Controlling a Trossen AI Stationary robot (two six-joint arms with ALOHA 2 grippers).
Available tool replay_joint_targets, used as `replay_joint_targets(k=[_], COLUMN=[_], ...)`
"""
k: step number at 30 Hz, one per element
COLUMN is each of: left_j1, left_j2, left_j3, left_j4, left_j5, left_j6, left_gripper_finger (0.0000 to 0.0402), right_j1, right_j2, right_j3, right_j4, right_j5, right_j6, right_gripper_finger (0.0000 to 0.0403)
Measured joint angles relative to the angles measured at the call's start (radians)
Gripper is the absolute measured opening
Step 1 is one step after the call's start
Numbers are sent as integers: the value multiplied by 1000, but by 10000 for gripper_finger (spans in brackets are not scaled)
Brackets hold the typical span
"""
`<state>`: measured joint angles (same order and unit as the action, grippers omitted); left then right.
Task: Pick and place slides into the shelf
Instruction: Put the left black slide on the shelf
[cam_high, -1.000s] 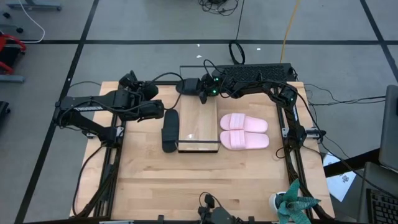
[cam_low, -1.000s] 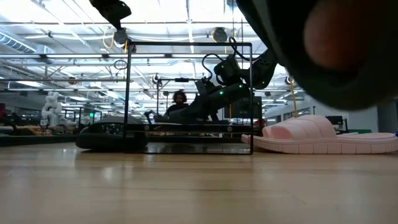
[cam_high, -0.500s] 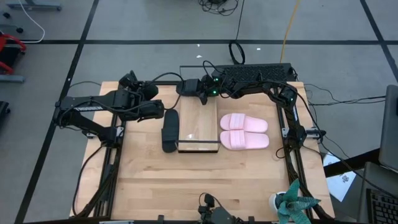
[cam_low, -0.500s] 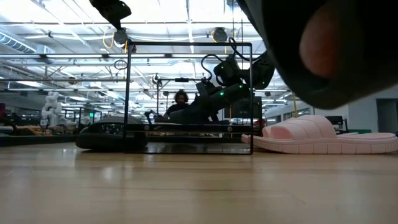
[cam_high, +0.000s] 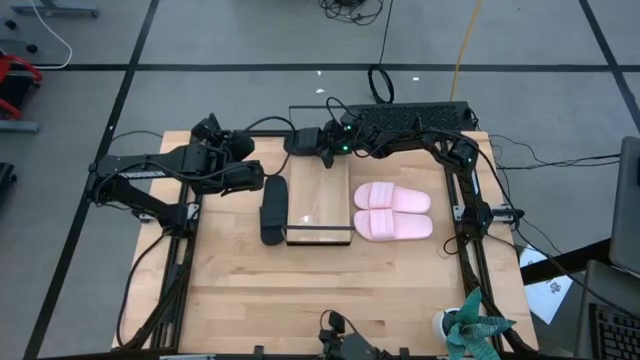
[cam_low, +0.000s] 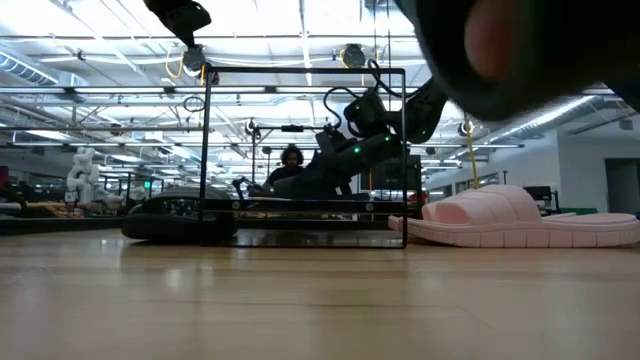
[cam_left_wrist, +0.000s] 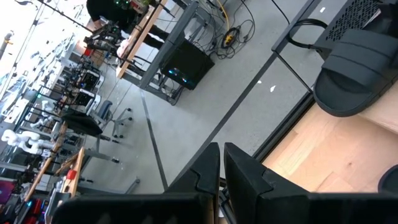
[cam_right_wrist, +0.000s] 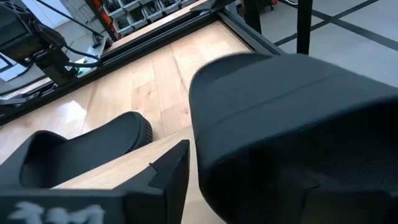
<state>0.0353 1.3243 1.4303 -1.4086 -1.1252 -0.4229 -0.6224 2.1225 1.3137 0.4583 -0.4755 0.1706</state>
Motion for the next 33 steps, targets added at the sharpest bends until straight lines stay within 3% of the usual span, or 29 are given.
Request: replay_joint_targets(k=[25, 33], left_j1=[0, 0], left_j2=[0, 0], left_j3=[0, 0], left_j4=[0, 0], left_j5=[1, 1], left_j6=[0, 1], left_gripper_finger=[31, 31], right_j1=[-3, -12], right_j2=[-33, -78], right_j3=[0, 0], right_j4=[-61, -148], right_j5=[8, 35], right_j6=[-8, -77], right_gripper_finger=[162, 162])
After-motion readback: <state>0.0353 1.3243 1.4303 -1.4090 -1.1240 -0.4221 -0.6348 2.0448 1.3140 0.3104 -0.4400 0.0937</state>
